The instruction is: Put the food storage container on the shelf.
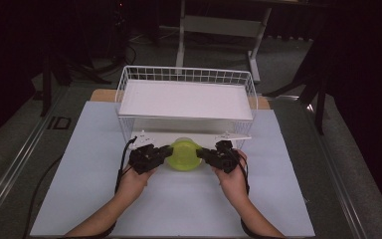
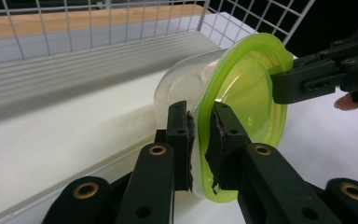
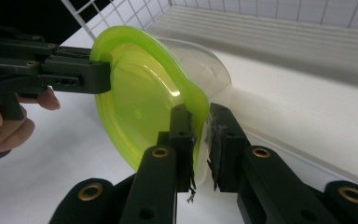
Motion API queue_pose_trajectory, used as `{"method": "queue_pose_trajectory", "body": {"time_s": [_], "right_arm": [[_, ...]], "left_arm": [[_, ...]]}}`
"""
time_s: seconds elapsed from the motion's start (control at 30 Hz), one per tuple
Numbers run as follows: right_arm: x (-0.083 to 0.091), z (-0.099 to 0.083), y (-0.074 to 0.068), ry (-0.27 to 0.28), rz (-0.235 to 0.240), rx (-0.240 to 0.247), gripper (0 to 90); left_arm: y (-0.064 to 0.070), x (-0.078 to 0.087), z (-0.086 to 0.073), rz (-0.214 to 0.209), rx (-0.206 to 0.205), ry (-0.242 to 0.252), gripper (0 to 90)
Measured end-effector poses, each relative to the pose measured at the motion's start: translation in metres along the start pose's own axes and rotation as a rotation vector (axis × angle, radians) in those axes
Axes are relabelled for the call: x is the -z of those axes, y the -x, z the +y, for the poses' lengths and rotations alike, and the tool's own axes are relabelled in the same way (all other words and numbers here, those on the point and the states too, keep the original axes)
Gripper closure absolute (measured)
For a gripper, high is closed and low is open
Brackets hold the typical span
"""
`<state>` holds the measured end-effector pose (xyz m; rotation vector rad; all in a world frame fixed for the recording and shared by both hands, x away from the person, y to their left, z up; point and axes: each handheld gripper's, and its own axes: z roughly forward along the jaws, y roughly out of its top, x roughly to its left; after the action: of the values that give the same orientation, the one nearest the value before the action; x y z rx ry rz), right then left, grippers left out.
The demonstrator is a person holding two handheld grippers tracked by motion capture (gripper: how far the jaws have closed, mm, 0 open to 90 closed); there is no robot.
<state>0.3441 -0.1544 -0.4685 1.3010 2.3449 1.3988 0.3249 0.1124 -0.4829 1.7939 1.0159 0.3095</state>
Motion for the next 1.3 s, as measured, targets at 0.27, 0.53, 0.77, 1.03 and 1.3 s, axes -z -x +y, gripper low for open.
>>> {"method": "queue_pose_trajectory", "body": {"time_s": [0.27, 0.53, 0.77, 1.03, 1.3], "right_arm": [[-0.013, 0.000, 0.010, -0.008, -0.005, -0.018, 80.4], [-0.021, 0.005, 0.017, -0.004, -0.023, -0.014, 80.3], [-0.025, 0.009, 0.021, 0.000, -0.036, -0.011, 80.0], [-0.026, 0.009, 0.023, 0.015, -0.049, -0.018, 78.9], [-0.031, 0.010, 0.026, 0.053, -0.095, -0.007, 72.1]], "left_arm": [[-0.008, -0.012, -0.001, 0.019, -0.004, -0.015, 80.1], [-0.013, -0.022, 0.003, 0.039, -0.014, -0.015, 79.7], [-0.017, -0.026, 0.006, 0.033, -0.013, -0.014, 79.4], [-0.017, -0.028, 0.005, 0.040, -0.059, 0.023, 77.9], [-0.019, -0.037, 0.001, 0.088, -0.093, 0.030, 64.4]]}}
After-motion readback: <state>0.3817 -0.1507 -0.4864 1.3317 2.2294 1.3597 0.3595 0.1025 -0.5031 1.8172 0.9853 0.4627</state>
